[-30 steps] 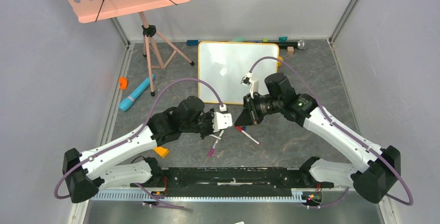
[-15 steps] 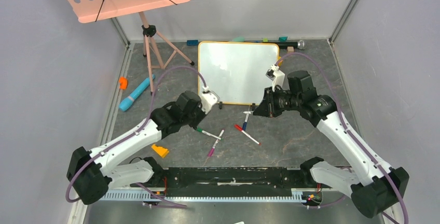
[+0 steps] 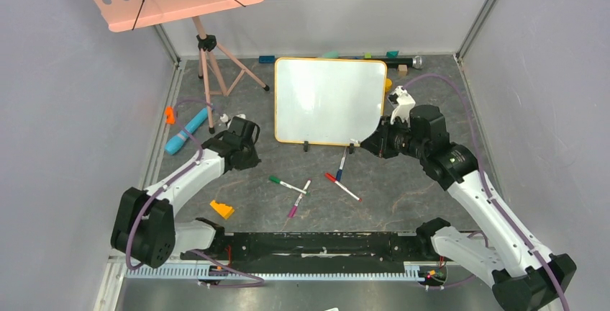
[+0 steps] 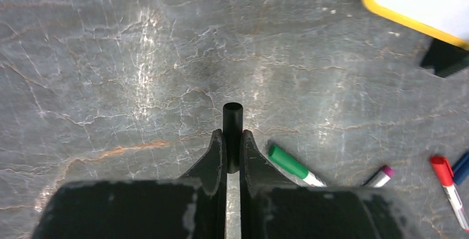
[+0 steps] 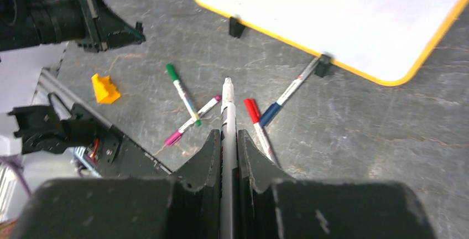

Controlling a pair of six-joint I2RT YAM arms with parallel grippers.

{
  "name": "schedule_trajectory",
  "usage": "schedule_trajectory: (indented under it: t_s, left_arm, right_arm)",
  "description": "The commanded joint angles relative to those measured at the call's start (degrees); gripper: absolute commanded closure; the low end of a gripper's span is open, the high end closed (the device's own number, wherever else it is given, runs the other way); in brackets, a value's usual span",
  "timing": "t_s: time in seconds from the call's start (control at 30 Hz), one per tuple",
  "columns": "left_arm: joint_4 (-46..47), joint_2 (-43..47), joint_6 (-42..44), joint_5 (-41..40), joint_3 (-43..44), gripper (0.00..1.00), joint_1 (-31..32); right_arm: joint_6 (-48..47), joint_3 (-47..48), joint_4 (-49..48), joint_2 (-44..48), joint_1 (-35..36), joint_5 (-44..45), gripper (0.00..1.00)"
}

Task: Write a sentence on the whiteboard
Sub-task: Place the pen cap at the center of the board.

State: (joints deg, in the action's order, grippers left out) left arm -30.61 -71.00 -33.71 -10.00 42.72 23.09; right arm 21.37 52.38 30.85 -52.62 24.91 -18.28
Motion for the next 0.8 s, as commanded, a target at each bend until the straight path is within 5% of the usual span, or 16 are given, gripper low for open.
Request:
schedule_trajectory:
  t_s: [0.0,0.53,0.6,0.77]
  left_arm:
    - [4.0,-2.5,-9.7,-1.5,-1.6,0.97,-1.5]
    - [9.5,-6.1,-20.7,-4.8,-7.9,0.91,-2.3]
    - [7.9,-6.3,-22.4,-7.0,-7.3,0.84,-2.4]
    - [5.6,-5.1,-23.8,-7.8,-5.6,0.45,-3.1]
  right_arm:
    - [1.3,-0.7,-2.3,2.5,-0.1,8.0,1.0]
    - [7.7,-3.4,-9.5,5.6,0.0,14.2,1.0]
    - [8.7,-3.3,-11.3,5.8,-0.1,15.0,1.0]
    - [7.6,-0.4,-11.1,5.0,-0.1,17.9,1.0]
